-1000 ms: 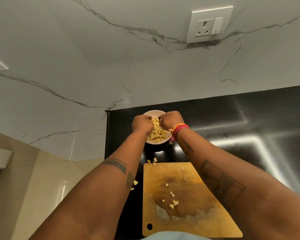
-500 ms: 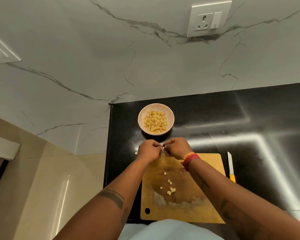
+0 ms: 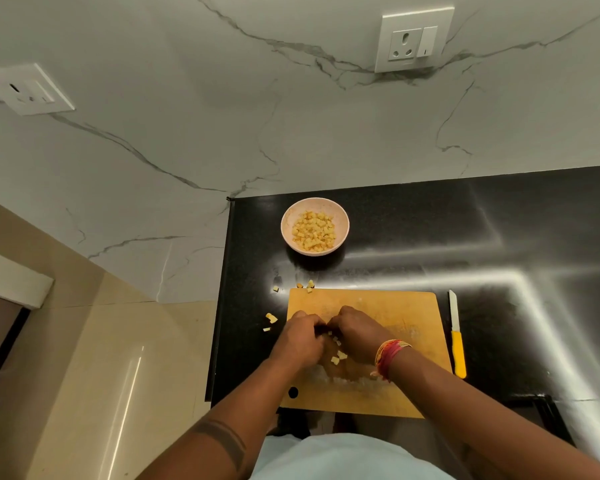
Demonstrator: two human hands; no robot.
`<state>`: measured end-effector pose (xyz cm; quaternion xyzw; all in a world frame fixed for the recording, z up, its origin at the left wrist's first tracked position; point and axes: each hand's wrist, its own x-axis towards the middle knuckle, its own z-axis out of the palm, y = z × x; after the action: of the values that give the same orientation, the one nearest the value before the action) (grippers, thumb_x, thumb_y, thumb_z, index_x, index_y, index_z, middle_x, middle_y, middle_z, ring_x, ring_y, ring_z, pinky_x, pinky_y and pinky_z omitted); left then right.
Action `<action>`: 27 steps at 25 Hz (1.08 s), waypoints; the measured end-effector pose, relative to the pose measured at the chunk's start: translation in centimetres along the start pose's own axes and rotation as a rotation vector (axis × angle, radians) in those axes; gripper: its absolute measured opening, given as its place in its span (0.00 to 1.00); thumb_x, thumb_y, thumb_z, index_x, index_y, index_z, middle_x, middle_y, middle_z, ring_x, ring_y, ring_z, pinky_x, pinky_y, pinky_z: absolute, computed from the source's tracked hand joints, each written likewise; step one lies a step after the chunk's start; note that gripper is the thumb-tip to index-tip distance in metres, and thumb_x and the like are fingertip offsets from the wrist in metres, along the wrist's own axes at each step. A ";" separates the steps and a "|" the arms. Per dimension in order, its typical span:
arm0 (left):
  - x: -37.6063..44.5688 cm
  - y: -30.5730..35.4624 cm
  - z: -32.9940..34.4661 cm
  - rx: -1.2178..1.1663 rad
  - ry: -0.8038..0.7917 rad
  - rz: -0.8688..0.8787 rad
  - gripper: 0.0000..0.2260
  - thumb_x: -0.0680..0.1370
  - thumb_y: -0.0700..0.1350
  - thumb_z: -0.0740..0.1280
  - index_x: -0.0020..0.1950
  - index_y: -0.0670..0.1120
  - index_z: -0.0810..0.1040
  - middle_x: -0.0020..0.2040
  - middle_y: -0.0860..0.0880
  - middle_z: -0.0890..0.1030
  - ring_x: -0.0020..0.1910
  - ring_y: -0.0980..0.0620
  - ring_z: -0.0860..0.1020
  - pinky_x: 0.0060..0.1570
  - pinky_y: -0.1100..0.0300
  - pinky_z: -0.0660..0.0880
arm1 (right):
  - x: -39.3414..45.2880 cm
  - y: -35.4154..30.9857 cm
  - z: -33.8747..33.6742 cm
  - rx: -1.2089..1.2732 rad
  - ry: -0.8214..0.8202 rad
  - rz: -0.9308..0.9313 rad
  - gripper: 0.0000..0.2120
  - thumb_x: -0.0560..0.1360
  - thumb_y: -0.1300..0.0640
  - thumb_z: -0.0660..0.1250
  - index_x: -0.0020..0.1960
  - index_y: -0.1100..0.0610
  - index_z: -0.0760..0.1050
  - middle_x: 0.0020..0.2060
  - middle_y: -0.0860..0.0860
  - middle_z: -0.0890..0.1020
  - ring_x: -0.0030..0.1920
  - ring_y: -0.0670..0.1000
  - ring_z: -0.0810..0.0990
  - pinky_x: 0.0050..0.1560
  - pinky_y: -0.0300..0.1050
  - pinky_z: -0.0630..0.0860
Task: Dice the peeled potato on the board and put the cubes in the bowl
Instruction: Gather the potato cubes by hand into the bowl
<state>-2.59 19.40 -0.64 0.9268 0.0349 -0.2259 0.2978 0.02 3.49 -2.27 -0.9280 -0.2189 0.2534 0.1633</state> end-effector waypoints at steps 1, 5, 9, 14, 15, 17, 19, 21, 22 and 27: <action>-0.3 -0.1 0.2 -0.002 -0.030 0.011 0.18 0.79 0.45 0.70 0.69 0.50 0.77 0.63 0.50 0.73 0.58 0.51 0.76 0.61 0.56 0.77 | -0.5 0.0 0.0 -0.010 -0.018 -0.015 0.18 0.80 0.58 0.68 0.69 0.53 0.77 0.57 0.54 0.75 0.51 0.54 0.77 0.53 0.44 0.77; -1.1 -0.6 1.3 0.118 -0.112 0.060 0.26 0.77 0.46 0.74 0.72 0.52 0.69 0.65 0.51 0.67 0.61 0.51 0.74 0.62 0.55 0.76 | -2.5 0.2 0.6 -0.057 -0.037 -0.077 0.26 0.77 0.55 0.73 0.73 0.56 0.71 0.61 0.54 0.72 0.54 0.53 0.75 0.55 0.46 0.78; -1.6 -0.7 2.6 0.141 -0.034 0.047 0.23 0.79 0.48 0.69 0.72 0.53 0.67 0.65 0.51 0.67 0.60 0.50 0.74 0.61 0.53 0.77 | -2.7 0.2 1.1 -0.051 0.024 -0.034 0.30 0.75 0.56 0.75 0.73 0.55 0.68 0.63 0.53 0.69 0.54 0.52 0.74 0.56 0.45 0.78; -1.8 0.1 3.4 0.062 0.071 0.010 0.15 0.81 0.44 0.66 0.67 0.51 0.71 0.62 0.51 0.71 0.58 0.52 0.73 0.57 0.57 0.75 | -2.1 -0.4 1.2 0.003 0.111 -0.009 0.17 0.78 0.59 0.69 0.67 0.55 0.75 0.60 0.53 0.73 0.51 0.52 0.76 0.53 0.42 0.76; -1.7 0.2 3.5 0.035 0.096 -0.003 0.14 0.81 0.43 0.66 0.66 0.50 0.73 0.61 0.51 0.72 0.57 0.52 0.74 0.56 0.58 0.75 | -1.9 -0.4 1.3 0.019 0.120 0.008 0.16 0.79 0.59 0.68 0.66 0.55 0.76 0.59 0.53 0.75 0.51 0.52 0.77 0.53 0.43 0.76; -1.6 0.4 4.0 -0.018 0.162 -0.045 0.13 0.81 0.42 0.67 0.65 0.50 0.75 0.59 0.50 0.75 0.56 0.52 0.75 0.54 0.60 0.75 | -1.6 -0.6 1.1 0.061 0.124 0.066 0.13 0.79 0.60 0.68 0.64 0.54 0.78 0.57 0.53 0.77 0.52 0.53 0.77 0.55 0.44 0.76; -1.3 0.7 4.4 -0.087 0.231 -0.115 0.12 0.81 0.41 0.67 0.63 0.50 0.79 0.58 0.50 0.78 0.56 0.52 0.77 0.53 0.60 0.76 | -1.2 -1.0 1.2 0.127 0.132 0.155 0.12 0.79 0.61 0.68 0.61 0.55 0.81 0.55 0.54 0.81 0.52 0.54 0.79 0.55 0.46 0.78; -1.0 0.9 4.7 -0.172 0.273 -0.187 0.13 0.80 0.39 0.67 0.62 0.50 0.82 0.57 0.50 0.82 0.57 0.51 0.79 0.52 0.60 0.77 | -0.7 -1.6 1.5 0.243 0.156 0.264 0.12 0.78 0.63 0.69 0.59 0.55 0.83 0.52 0.54 0.85 0.52 0.53 0.82 0.56 0.47 0.80; -0.9 1.2 4.7 -0.217 0.275 -0.228 0.14 0.80 0.38 0.66 0.62 0.50 0.82 0.57 0.50 0.83 0.57 0.51 0.80 0.52 0.60 0.77 | -0.5 -1.8 1.7 0.324 0.172 0.314 0.13 0.77 0.64 0.69 0.59 0.55 0.84 0.52 0.53 0.86 0.52 0.52 0.83 0.56 0.46 0.81; -0.5 1.9 4.0 -0.416 0.219 -0.418 0.13 0.80 0.41 0.66 0.61 0.52 0.84 0.58 0.51 0.84 0.58 0.50 0.80 0.51 0.60 0.77 | -0.3 -1.4 2.4 0.700 0.197 0.475 0.11 0.77 0.65 0.71 0.56 0.55 0.86 0.52 0.52 0.86 0.50 0.49 0.83 0.49 0.38 0.80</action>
<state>-4.20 15.59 -2.25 0.8375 0.3020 -0.1692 0.4228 -1.96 4.98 -3.52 -0.8611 0.1166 0.2531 0.4254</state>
